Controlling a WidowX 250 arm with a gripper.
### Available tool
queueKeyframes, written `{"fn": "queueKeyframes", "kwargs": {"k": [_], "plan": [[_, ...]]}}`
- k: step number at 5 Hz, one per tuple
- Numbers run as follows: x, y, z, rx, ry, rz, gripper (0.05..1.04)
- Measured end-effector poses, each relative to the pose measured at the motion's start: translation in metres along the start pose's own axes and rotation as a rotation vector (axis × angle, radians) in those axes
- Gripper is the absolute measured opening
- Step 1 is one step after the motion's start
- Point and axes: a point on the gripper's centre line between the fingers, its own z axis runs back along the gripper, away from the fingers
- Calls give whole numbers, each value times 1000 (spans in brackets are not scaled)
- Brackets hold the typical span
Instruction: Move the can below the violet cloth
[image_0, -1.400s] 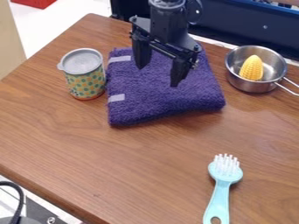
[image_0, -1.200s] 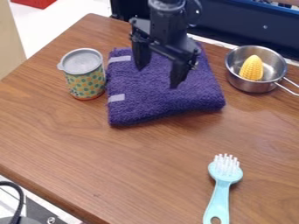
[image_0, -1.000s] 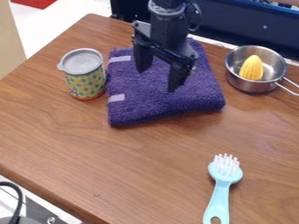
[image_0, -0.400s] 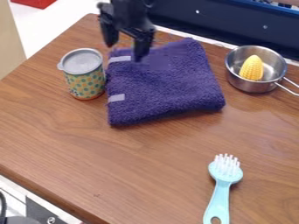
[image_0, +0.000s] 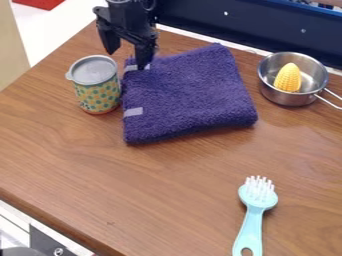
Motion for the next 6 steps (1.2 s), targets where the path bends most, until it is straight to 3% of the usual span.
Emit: {"fn": "queueKeyframes", "kwargs": {"k": [2, 4, 6], "plan": [[-8, 8, -1, -49, 12, 8, 999], [-23, 3, -6, -27, 82, 96, 999], [-40, -9, -7, -46, 123, 146, 999]]}}
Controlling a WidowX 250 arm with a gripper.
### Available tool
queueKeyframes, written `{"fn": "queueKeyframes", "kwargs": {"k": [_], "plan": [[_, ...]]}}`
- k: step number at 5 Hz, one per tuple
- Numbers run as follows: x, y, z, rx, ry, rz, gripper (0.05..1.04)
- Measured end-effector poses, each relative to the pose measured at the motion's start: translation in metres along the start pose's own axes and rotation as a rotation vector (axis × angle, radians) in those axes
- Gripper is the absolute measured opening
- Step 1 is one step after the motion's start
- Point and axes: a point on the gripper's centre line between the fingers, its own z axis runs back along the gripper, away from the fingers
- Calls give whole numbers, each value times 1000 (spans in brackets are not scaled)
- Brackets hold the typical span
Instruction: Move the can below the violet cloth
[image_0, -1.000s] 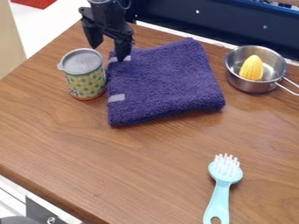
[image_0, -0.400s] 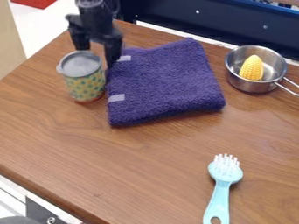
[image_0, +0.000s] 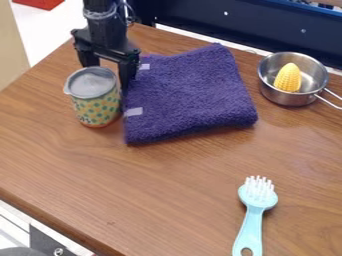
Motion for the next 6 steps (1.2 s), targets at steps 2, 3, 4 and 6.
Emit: {"fn": "queueKeyframes", "kwargs": {"k": [2, 3, 4, 6], "plan": [[-31, -21, 7, -25, 7, -36, 999], [-47, -32, 8, -24, -1, -50, 999], [-63, -43, 5, -26, -2, -83, 999], [-85, -62, 7, -36, -3, -132, 999]]}}
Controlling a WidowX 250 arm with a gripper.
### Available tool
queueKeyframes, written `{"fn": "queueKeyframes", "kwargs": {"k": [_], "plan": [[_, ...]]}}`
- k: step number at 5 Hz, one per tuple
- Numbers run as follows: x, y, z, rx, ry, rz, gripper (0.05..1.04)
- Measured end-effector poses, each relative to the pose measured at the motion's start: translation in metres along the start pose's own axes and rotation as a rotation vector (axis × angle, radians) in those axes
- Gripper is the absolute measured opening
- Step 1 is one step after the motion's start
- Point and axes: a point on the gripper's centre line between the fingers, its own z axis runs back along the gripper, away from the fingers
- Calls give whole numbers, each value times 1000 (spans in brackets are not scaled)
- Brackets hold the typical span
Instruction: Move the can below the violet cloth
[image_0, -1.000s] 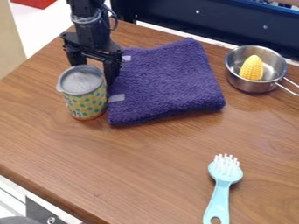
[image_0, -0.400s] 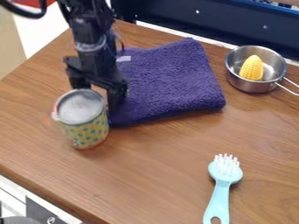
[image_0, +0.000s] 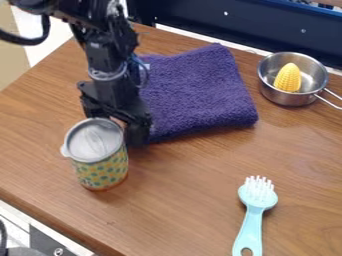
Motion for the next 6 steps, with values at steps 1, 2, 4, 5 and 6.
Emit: {"fn": "queueKeyframes", "kwargs": {"k": [1, 2, 4, 5, 6], "plan": [[-9, -10, 1, 1, -7, -24, 999], [-9, -13, 2, -7, -4, -31, 999], [9, -21, 10, 0, -14, -36, 999], [26, -35, 18, 26, -63, -109, 999], [38, -66, 17, 43, -73, -189, 999]]}}
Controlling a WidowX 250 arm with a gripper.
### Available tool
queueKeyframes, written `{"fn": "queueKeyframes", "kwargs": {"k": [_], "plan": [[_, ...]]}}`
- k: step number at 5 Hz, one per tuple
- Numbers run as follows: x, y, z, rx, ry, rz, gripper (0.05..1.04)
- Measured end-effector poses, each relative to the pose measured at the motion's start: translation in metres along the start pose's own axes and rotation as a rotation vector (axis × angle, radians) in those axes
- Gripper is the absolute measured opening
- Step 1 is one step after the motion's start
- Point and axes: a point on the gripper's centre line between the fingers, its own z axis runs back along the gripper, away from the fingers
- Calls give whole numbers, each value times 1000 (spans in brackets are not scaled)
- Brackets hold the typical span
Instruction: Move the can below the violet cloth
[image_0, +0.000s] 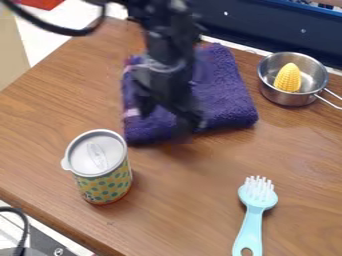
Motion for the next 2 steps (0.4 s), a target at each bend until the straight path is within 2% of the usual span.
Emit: {"fn": "queueKeyframes", "kwargs": {"k": [1, 2], "plan": [[28, -19, 2, -2, -24, -33, 999], [59, -20, 7, -14, -58, 2, 999]]}}
